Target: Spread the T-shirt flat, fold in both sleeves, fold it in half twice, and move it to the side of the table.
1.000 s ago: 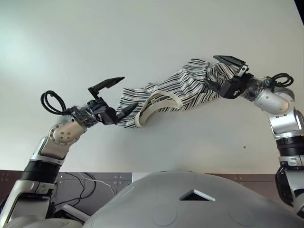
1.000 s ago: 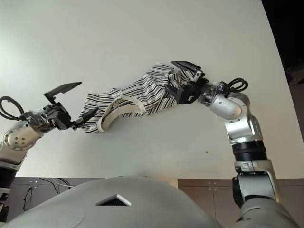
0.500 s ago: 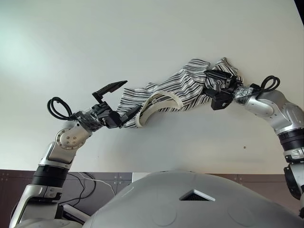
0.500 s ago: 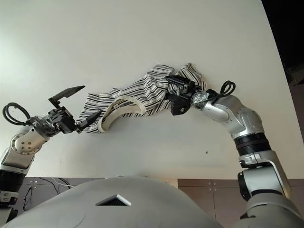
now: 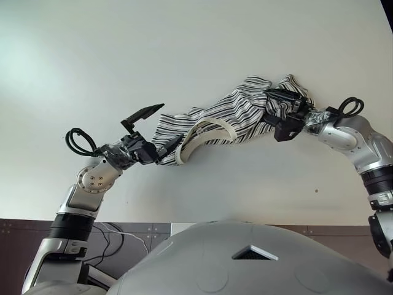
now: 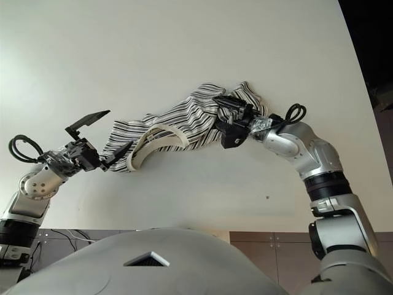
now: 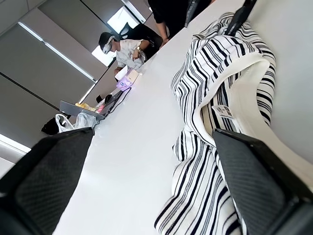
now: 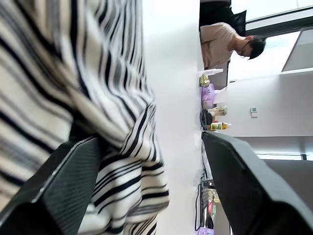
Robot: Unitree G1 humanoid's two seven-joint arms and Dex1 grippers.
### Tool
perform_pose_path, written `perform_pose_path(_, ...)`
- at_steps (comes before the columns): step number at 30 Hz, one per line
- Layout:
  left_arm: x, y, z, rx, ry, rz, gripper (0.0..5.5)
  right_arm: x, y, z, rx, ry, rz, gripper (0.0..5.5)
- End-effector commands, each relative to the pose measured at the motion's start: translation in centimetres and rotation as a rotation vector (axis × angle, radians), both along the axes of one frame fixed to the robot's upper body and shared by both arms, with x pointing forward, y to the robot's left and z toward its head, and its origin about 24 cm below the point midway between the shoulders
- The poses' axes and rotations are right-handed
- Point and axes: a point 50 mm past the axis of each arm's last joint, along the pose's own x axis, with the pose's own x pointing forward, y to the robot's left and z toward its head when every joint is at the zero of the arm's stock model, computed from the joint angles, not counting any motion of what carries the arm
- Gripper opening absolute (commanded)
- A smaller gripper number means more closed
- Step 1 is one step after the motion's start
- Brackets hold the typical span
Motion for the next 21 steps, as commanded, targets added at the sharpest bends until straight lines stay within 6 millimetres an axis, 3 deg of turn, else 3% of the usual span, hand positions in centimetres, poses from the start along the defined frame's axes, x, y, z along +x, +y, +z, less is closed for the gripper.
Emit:
perform_pose_path(1, -0.1, -0.3, -0.2, 0.026, 0.012, -0.040, 4.49, 0.6, 0.5, 0.3, 0.020, -0.016, 0.010, 3.60)
perform_pose_path(11, 0.1, -0.6, -0.5, 0.017, 0.018, -0.052, 4.49, 1.8, 2.1, 1.2, 0.105, -0.052, 0.003, 3.60)
perform_pose_path(16, -0.1, -0.7, -0.8, 0.017, 0.030, -0.056, 4.49, 1.9, 2.3, -0.1, 0.058, -0.001, 0.000, 3.60)
perform_pose_path(21, -0.1, -0.9, -0.7, 0.016, 0.031, -0.063, 4.49, 2.4, 1.6, -0.9, -0.014, 0.004, 0.001, 2.75)
